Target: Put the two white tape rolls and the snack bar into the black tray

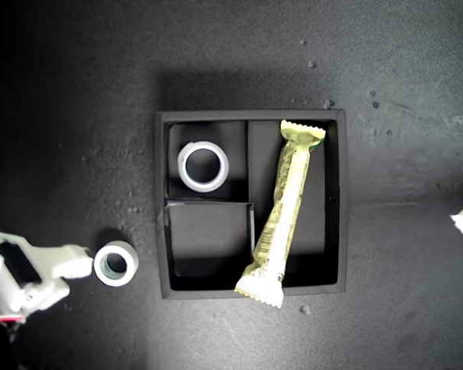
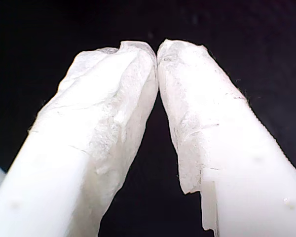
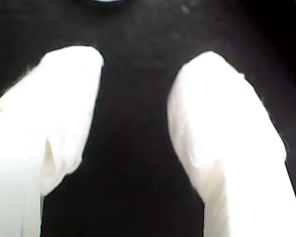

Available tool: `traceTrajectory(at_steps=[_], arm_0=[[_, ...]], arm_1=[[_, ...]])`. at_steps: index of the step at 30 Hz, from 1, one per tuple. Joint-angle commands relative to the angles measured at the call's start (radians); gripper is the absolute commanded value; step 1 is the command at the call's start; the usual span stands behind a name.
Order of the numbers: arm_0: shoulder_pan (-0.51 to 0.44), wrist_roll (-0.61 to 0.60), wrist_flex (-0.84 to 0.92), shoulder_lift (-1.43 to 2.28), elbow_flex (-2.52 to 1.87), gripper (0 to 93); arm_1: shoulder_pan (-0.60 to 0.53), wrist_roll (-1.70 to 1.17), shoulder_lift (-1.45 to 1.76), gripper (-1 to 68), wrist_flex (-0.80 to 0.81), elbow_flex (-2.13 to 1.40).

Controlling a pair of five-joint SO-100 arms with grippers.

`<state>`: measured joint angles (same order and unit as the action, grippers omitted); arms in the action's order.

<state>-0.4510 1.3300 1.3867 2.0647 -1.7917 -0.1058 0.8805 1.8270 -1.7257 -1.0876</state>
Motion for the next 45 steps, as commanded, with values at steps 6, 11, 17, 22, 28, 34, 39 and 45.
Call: traceTrajectory(at_steps=[6, 11, 17, 22, 28, 34, 39, 45], arm_0=[[-0.101, 0.109, -0.293, -0.064, -0.172, 9.7], [-0.123, 0.130, -0.405, -0.110, -0.224, 9.5], [-0.117, 0.129, -0.462, -0.164, -0.238, 9.5], [-0.110, 0.132, -0.514, -0.187, -0.267, 9.5], [-0.098, 0.147, -0.588, -0.186, -0.350, 9.8], [-0.077, 0.152, -0.672, -0.170, -0.434, 9.8], [-0.061, 0.146, -0.689, -0.187, -0.443, 9.8], [-0.035, 0.195, -0.630, -0.328, -0.374, 0.2]], arm_1=[[0.029, 0.190, 0.769, -0.7, 0.362, -0.896], [0.017, 0.282, 1.115, -0.7, 0.508, -1.295], [0.008, 0.308, 1.198, -0.7, 0.640, -1.505], [-0.006, 0.310, 1.198, -0.7, 0.703, -1.560], [-0.028, 0.299, 1.198, -0.7, 0.746, -1.594], [-0.041, 0.288, 1.198, -0.7, 0.784, -1.635], [-0.054, 0.290, 1.198, -0.7, 0.802, -1.663], [-0.064, 0.288, 1.198, -0.6, 0.865, -1.732]])
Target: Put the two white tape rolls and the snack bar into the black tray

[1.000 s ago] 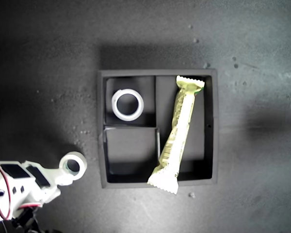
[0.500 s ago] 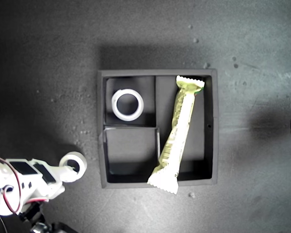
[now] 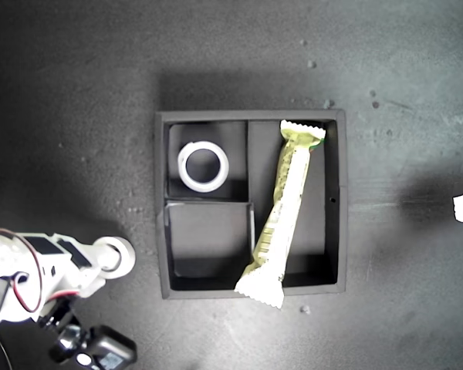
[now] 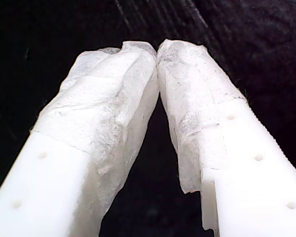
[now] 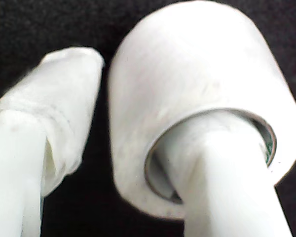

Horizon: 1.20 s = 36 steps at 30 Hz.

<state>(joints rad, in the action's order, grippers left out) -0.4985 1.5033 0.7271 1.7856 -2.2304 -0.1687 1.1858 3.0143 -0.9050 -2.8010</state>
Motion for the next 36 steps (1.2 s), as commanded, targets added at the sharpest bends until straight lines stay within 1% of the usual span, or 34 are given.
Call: traceTrajectory(at_steps=[1, 4, 6, 7, 10, 11, 12, 14, 17, 18, 21, 25, 28, 31, 36], arm_0=[[0.017, 0.023, 0.054, -0.083, 0.095, 0.1], [0.032, 0.018, 0.192, -0.175, 0.224, 0.1], [0.038, 0.009, 0.339, -0.202, 0.347, 0.1], [0.041, -0.002, 0.422, -0.209, 0.417, 0.1], [0.054, -0.055, 0.635, -0.219, 0.643, 0.0], [0.060, -0.078, 0.696, -0.230, 0.721, 0.0], [0.066, -0.100, 0.755, -0.250, 0.808, 0.0], [0.078, -0.144, 0.888, -0.319, 1.014, 0.0], [0.094, -0.216, 1.095, -0.511, 1.430, 0.0], [0.098, -0.252, 1.104, -0.571, 1.549, 0.0], [0.124, -0.324, 1.104, -0.675, 1.749, 0.0], [0.158, -0.354, 1.104, -0.742, 1.841, 0.0], [0.173, -0.365, 1.104, -0.785, 1.873, 0.0], [0.193, -0.373, 1.104, -0.824, 1.873, 0.0], [0.225, -0.376, 1.104, -0.899, 1.882, 0.0]], arm_1=[[-0.002, -0.015, 0.011, -0.6, 0.069, -0.044], [0.015, -0.008, 0.017, -0.6, 0.140, -0.129], [0.035, -0.008, 0.049, -0.6, 0.156, -0.187], [0.048, -0.006, 0.077, -0.6, 0.140, -0.215], [0.078, 0.018, 0.238, -0.6, 0.032, -0.314], [0.089, 0.028, 0.295, -0.6, -0.044, -0.324], [0.095, 0.038, 0.314, -0.6, -0.101, -0.319], [0.109, 0.043, 0.334, -0.7, -0.166, -0.322], [0.138, 0.089, 0.334, -0.6, -0.304, -0.322], [0.144, 0.097, 0.334, -0.6, -0.334, -0.322], [0.129, 0.094, 0.334, -0.4, -0.334, -0.324], [0.100, 0.170, 0.334, -0.1, -0.390, -0.324], [0.054, 0.262, 0.334, -0.1, -0.436, -0.324], [0.021, 0.284, 0.324, -0.2, -0.437, -0.324], [0.020, 0.287, 0.324, -0.2, -0.437, -0.324]])
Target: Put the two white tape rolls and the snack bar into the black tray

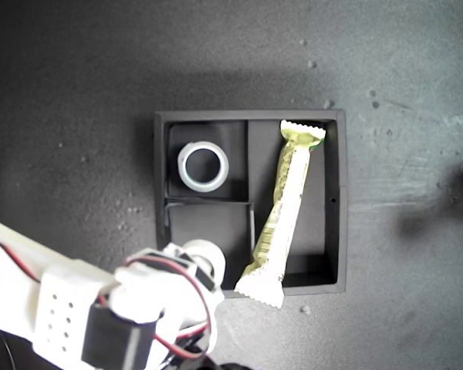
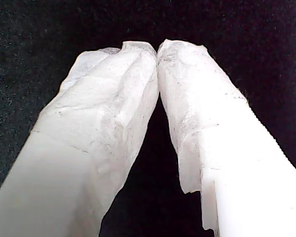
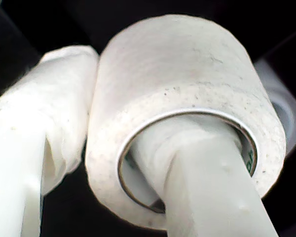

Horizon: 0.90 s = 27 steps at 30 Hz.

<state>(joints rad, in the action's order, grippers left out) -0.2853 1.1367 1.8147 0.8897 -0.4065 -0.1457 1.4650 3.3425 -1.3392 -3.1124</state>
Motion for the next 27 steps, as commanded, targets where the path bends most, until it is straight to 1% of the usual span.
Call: traceTrajectory(at_steps=[1, 8, 11, 15, 27], arm_0=[[0.012, -0.006, 0.017, -0.014, 0.063, 0.0], [0.011, 0.003, 0.018, -0.035, 0.060, 0.3], [0.006, 0.003, 0.018, -0.034, 0.060, 7.6], [-0.006, 0.003, 0.018, -0.023, 0.060, 11.8], [-0.025, 0.017, 0.018, 0.017, 0.029, 14.0]], arm_1=[[-0.003, 0.008, -0.005, -0.2, -0.003, -0.012], [-0.002, 0.006, -0.005, -0.2, -0.003, -0.012], [-0.002, 0.005, -0.005, -0.2, -0.003, -0.012], [0.002, 0.005, -0.005, -0.2, -0.003, -0.012], [0.003, -0.002, -0.005, -0.2, -0.003, -0.012]])
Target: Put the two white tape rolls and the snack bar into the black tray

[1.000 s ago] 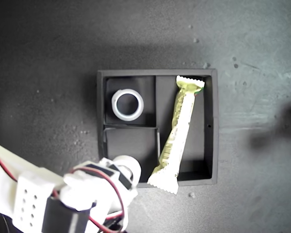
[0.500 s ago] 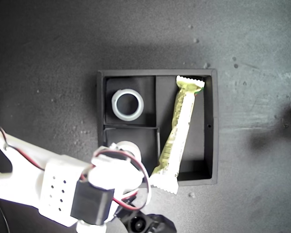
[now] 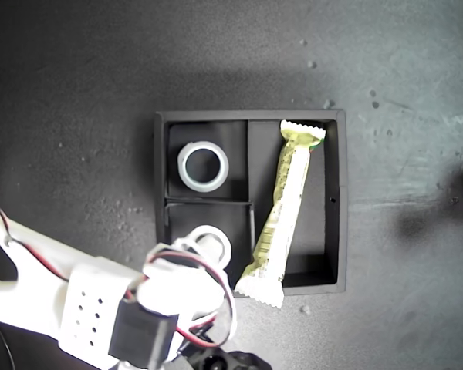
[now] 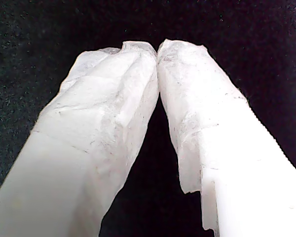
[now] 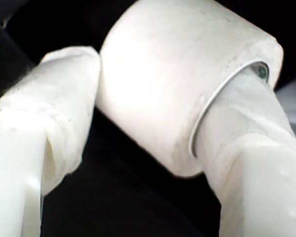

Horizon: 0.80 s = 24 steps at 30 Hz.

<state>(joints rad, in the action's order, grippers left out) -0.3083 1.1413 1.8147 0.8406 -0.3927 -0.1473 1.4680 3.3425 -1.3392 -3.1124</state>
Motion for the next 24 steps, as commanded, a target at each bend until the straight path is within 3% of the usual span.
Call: traceTrajectory(at_steps=[1, 24], arm_0=[[-0.003, 0.014, 0.018, 0.066, 0.014, 14.2], [-0.008, -0.009, 0.018, 0.132, -0.041, 21.8]], arm_1=[[0.005, -0.005, -0.005, -0.2, -0.003, -0.012], [0.005, -0.009, -0.005, -0.2, -0.003, -0.012]])
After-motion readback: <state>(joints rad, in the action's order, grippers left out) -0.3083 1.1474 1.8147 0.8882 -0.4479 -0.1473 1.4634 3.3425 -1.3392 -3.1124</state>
